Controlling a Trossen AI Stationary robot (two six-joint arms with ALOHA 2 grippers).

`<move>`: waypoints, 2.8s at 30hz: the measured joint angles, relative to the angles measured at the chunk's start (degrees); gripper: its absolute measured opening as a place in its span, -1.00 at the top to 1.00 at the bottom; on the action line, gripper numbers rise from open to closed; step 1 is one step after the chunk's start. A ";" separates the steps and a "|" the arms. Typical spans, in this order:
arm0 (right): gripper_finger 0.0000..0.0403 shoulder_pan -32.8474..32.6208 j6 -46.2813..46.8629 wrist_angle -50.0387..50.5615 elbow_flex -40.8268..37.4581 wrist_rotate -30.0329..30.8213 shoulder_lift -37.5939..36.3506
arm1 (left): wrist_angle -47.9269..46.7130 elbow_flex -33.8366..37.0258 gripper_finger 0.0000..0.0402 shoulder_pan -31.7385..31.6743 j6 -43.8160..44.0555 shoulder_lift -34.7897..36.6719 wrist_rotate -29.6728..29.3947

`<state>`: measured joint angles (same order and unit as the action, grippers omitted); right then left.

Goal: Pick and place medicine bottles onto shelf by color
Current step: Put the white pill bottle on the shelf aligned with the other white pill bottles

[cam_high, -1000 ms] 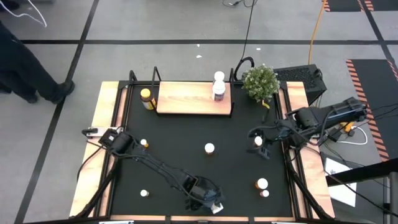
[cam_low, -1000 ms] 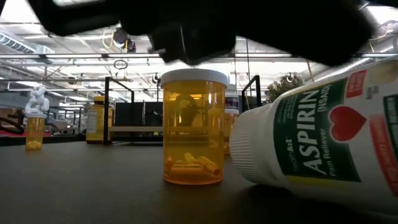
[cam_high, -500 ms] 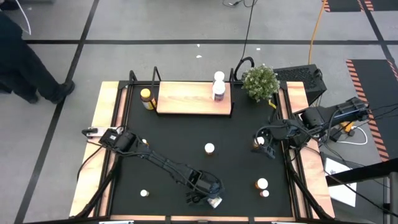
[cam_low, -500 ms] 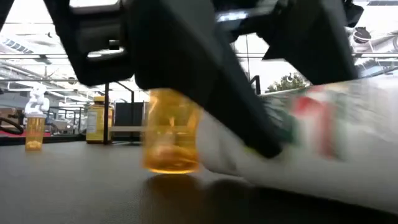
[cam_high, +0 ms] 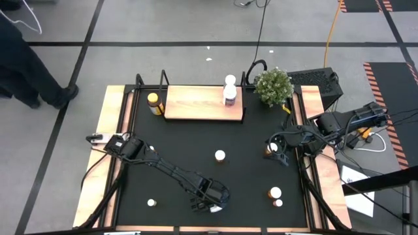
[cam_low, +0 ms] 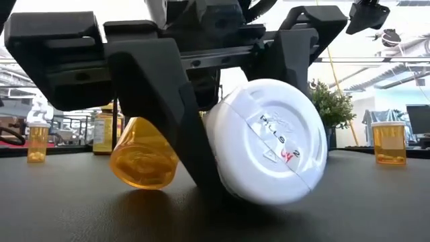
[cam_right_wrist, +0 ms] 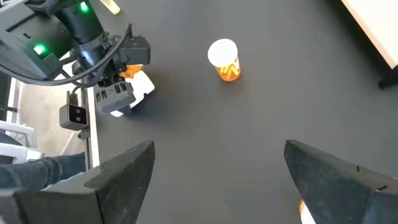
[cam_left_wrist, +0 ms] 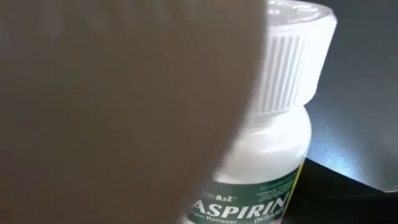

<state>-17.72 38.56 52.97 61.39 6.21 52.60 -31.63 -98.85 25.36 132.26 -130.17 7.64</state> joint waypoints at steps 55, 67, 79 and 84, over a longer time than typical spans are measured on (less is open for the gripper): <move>-0.75 13.38 -0.42 -33.47 3.65 -9.82 6.05 | -37.31 -36.20 -0.05 -7.01 -106.06 2.84 -60.25; -0.75 13.58 -15.22 -29.16 5.75 3.91 8.24 | -36.87 -36.11 -0.05 -14.23 -114.27 3.48 -57.14; -0.75 13.51 -16.92 -28.08 5.75 7.55 7.02 | -24.95 -36.15 -0.05 -16.71 -122.80 6.05 -43.35; -0.66 13.49 -14.53 -27.82 5.75 8.38 6.97 | -23.83 -36.15 -0.05 -16.61 -120.10 6.19 -43.29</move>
<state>-4.23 24.03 25.15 67.13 14.60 59.57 -55.46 -135.00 8.75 12.16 -123.98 -35.65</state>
